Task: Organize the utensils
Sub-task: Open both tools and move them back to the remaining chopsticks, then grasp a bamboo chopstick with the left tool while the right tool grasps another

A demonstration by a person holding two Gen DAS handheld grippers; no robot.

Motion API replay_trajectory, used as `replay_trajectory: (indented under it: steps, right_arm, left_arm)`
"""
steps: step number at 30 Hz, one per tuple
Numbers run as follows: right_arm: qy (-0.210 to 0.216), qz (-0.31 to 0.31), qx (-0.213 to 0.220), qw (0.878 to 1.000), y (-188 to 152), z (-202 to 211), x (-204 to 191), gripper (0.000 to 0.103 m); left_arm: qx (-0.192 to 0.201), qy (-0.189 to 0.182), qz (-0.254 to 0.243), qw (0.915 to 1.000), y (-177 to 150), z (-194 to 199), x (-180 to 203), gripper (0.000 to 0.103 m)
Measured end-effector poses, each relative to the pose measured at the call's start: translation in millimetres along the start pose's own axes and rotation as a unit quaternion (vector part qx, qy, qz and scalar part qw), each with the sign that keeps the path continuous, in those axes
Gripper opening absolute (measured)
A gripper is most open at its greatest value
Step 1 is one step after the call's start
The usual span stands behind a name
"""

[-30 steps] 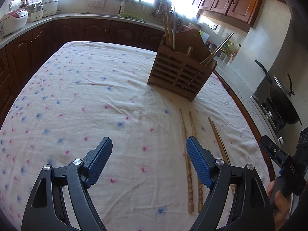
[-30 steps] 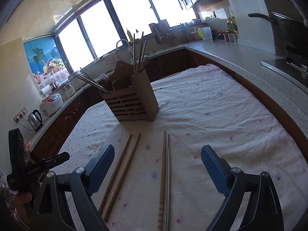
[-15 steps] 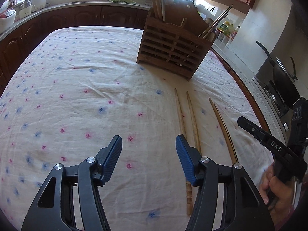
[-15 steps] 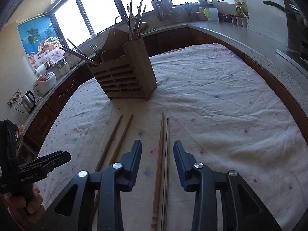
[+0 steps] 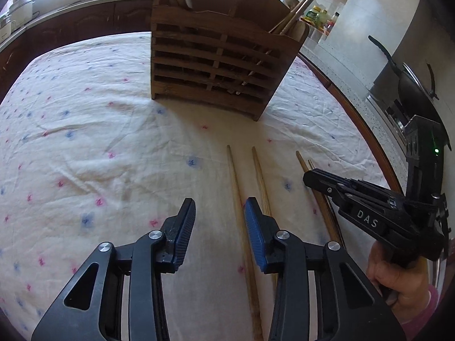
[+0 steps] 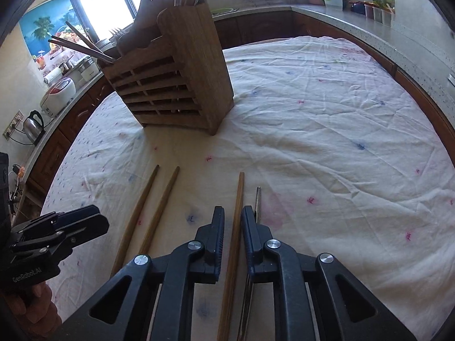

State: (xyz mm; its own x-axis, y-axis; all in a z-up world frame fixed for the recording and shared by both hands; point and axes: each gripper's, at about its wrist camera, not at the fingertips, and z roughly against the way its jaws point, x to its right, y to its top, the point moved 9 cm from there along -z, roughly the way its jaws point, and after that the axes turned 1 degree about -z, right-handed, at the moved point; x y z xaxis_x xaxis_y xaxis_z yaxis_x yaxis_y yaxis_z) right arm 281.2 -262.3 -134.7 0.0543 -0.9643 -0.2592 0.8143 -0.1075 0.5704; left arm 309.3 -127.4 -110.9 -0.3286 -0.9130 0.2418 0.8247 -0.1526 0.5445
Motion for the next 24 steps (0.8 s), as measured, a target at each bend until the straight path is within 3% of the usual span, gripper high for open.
replay_trajectory:
  steps: [8, 9, 14, 24]
  right_arm:
    - [0.005, -0.005, 0.000, 1.000, -7.5, 5.3, 1.4, 0.007]
    - [0.005, -0.004, -0.001, 1.000, -9.0, 6.4, 1.0, 0.007]
    - [0.008, 0.001, -0.006, 1.000, -18.5, 12.8, -2.7, 0.007]
    - [-0.016, 0.036, -0.012, 0.999, -8.0, 2.2, -9.6, 0.009]
  left_arm:
    - [-0.008, 0.006, -0.029, 0.9995, 15.2, -29.1, 10.9, 0.015]
    - [-0.015, 0.000, -0.034, 0.9993, 11.8, -28.4, 12.5, 0.008]
    - [-0.035, -0.022, -0.048, 0.9980, -11.2, -13.6, 10.2, 0.007]
    - [-0.048, 0.023, -0.068, 0.9962, 3.5, -24.4, 16.4, 0.016]
